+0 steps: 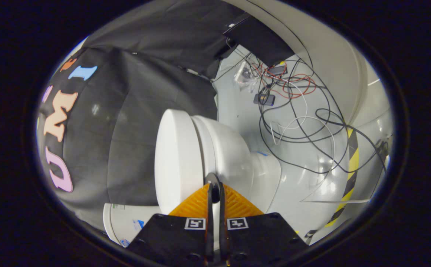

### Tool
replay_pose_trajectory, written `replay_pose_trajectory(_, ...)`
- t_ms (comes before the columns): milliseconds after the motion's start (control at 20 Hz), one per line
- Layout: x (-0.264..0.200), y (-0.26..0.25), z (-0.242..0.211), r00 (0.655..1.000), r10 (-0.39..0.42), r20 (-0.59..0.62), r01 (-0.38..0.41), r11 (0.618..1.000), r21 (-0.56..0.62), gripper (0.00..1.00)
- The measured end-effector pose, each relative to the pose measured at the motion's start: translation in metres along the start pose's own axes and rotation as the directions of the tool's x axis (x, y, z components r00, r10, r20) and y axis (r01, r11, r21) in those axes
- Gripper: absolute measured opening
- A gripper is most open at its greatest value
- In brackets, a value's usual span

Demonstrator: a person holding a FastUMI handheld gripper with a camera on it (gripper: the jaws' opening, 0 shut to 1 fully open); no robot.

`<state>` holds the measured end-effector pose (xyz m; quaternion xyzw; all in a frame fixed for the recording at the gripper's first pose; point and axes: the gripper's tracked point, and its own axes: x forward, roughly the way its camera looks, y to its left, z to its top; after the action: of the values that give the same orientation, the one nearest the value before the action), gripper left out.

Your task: Open the toilet lid.

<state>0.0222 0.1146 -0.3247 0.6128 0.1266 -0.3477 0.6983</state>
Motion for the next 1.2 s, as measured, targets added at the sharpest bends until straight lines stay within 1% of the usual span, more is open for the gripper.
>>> replay_pose_trajectory(100,-0.008,0.006,0.006,1.0,-0.005,0.016,0.006,0.999,-0.035,0.07)
replay_pose_trajectory(200,-0.011,0.008,0.007,0.999,-0.029,0.019,0.031,0.994,-0.108,0.06)
replay_pose_trajectory(250,-0.013,0.012,0.007,0.999,-0.028,0.021,0.03,0.99,-0.139,0.06)
replay_pose_trajectory(450,-0.034,0.05,0.016,0.996,0.042,0.075,-0.024,0.974,-0.227,0.03)
replay_pose_trajectory(600,-0.054,0.082,0.018,0.991,0.087,0.105,-0.045,0.934,-0.354,0.02)
replay_pose_trajectory(650,-0.064,0.098,0.018,0.986,0.121,0.113,-0.067,0.916,-0.395,0.01)
replay_pose_trajectory(700,-0.072,0.119,0.015,0.978,0.171,0.122,-0.102,0.895,-0.434,0.01)
replay_pose_trajectory(750,-0.081,0.143,0.013,0.965,0.231,0.124,-0.145,0.865,-0.48,0.01)
replay_pose_trajectory(800,-0.09,0.166,0.009,0.953,0.276,0.126,-0.172,0.832,-0.527,0.01)
replay_pose_trajectory(850,-0.098,0.185,0.002,0.947,0.295,0.128,-0.17,0.798,-0.579,0.01)
replay_pose_trajectory(900,-0.102,0.194,-0.002,0.953,0.276,0.128,-0.133,0.757,-0.64,0.01)
replay_pose_trajectory(950,-0.109,0.199,-0.003,0.956,0.26,0.133,-0.094,0.706,-0.701,0.01)
replay_pose_trajectory(1000,-0.114,0.203,-0.007,0.957,0.255,0.134,-0.072,0.663,-0.746,0.01)
replay_pose_trajectory(1200,-0.13,0.243,-0.03,0.935,0.342,0.096,-0.128,0.576,-0.807,0.01)
